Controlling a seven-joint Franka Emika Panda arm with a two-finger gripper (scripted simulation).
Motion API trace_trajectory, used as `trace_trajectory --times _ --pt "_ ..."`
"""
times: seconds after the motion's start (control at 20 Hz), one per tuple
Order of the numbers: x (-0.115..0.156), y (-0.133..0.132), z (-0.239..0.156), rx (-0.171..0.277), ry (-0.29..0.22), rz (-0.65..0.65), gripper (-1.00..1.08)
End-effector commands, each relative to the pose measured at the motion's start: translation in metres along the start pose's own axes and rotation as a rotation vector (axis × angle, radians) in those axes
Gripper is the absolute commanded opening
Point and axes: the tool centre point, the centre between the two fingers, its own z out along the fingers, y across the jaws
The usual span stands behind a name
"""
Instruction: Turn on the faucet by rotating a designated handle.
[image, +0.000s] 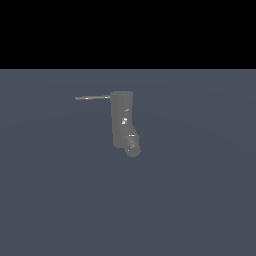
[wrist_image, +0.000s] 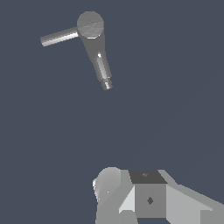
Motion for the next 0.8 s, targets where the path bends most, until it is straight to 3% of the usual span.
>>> trace_trajectory --times 0.0,0.35,0.75 --pt "0.001 0.002 -0.002 -0.004 0.005 -0.001 -1.0" --pt "0.007 -0.001 0.0 0.007 0.003 0.015 -1.0" --pt "0.034 -0.012 0.007 0.048 -0.002 0.087 -1.0"
